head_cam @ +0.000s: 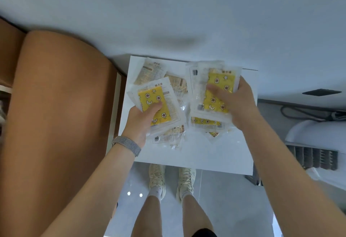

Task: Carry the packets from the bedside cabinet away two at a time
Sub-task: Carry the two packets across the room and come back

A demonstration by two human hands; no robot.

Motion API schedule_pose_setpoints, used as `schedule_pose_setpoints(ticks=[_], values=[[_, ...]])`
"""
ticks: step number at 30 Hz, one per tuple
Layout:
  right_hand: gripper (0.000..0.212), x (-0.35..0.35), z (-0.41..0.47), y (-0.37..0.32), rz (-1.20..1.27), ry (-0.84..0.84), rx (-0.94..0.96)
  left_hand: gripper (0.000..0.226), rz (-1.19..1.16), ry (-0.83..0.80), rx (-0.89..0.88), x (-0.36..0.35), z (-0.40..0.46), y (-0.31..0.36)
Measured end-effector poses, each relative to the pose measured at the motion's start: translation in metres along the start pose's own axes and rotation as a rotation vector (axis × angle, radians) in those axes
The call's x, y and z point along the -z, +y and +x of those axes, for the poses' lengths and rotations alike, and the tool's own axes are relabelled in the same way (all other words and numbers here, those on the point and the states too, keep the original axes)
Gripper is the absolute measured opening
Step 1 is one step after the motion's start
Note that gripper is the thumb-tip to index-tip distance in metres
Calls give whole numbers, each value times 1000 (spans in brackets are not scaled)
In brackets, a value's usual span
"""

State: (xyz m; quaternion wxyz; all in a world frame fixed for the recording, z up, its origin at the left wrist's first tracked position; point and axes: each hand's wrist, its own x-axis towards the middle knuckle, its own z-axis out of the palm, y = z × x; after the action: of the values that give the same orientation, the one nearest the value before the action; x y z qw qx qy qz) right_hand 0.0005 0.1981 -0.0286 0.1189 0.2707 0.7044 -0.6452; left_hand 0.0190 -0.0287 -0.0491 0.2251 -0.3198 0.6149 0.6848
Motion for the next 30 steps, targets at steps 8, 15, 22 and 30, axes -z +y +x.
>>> schedule_pose_setpoints(ticks=[8,15,22,30], values=[[41,22,-115,-89,-38,10,4,24,38,-87,-267,-10,-139,77],[37,34,-216,-157,51,-57,107,45,-98,73,-342,12,-264,87],[40,-2,-322,-159,97,-253,47,54,-249,254,-368,77,-372,58],[40,-67,-444,-132,-37,-564,133,38,-513,635,-423,171,-514,-32]])
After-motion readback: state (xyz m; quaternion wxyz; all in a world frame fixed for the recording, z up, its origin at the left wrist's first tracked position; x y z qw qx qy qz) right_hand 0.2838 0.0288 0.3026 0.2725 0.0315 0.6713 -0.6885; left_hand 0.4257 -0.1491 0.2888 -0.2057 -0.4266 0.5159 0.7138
